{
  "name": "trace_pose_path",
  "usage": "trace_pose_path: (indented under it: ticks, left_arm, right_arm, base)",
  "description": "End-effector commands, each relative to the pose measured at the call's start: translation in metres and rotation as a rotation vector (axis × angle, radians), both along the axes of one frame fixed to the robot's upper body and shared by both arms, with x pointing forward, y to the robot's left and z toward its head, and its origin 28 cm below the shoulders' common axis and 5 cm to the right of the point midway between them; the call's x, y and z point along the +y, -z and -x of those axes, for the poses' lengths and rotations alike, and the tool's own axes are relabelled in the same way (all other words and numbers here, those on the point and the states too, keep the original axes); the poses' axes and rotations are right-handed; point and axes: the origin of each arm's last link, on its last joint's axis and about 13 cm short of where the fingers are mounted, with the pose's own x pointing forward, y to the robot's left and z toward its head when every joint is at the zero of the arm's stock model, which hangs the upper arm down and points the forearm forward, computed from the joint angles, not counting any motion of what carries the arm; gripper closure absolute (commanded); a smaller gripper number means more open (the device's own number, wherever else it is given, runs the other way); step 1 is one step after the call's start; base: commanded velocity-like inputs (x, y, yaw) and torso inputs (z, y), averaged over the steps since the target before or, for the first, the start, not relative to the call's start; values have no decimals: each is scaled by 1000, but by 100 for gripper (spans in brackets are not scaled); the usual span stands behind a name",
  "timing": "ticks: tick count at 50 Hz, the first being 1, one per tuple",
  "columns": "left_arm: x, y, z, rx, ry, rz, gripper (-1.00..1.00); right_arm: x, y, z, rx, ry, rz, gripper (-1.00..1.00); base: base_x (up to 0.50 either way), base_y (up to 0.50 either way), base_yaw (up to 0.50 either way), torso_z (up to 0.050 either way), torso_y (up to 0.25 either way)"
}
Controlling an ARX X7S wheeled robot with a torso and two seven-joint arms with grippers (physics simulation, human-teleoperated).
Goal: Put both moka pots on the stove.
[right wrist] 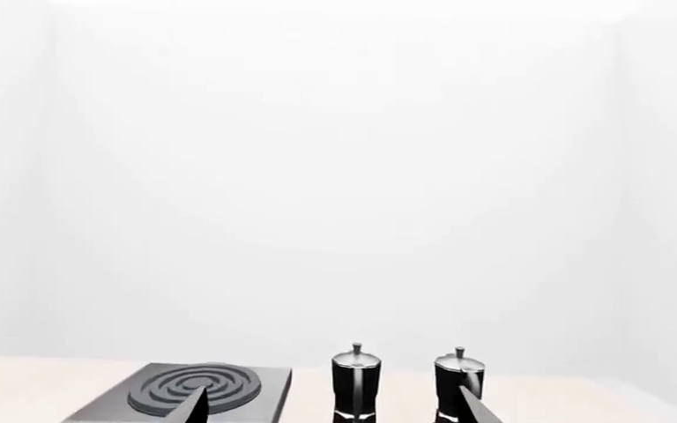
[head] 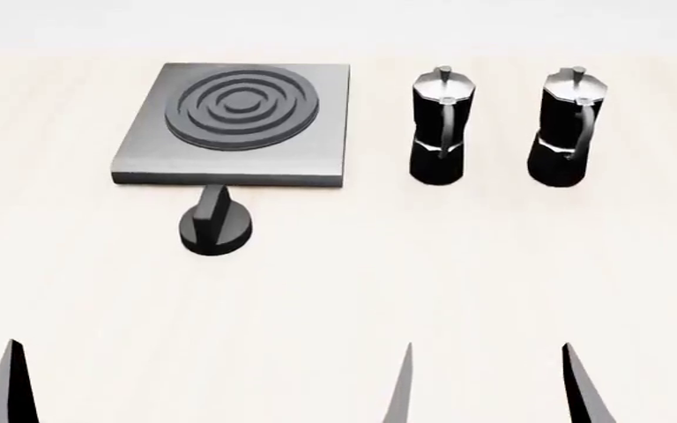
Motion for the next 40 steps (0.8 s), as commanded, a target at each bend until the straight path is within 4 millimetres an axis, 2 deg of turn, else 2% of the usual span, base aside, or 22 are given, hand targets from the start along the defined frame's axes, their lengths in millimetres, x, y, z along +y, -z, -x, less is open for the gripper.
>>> trace_pose_path:
  ticks: [1, 40]
  left_arm:
    - [0, -3, 2, -12, 0, -1, -100]
    - [-2, -1, 2, -10, 13, -8, -100]
  right_arm:
    - [1, -2, 3, -11, -5, 0, -100]
    - [2, 0, 2, -9, -12, 1, -100]
  base:
    - [246, 0, 0, 0, 0]
    - [247, 0, 0, 0, 0]
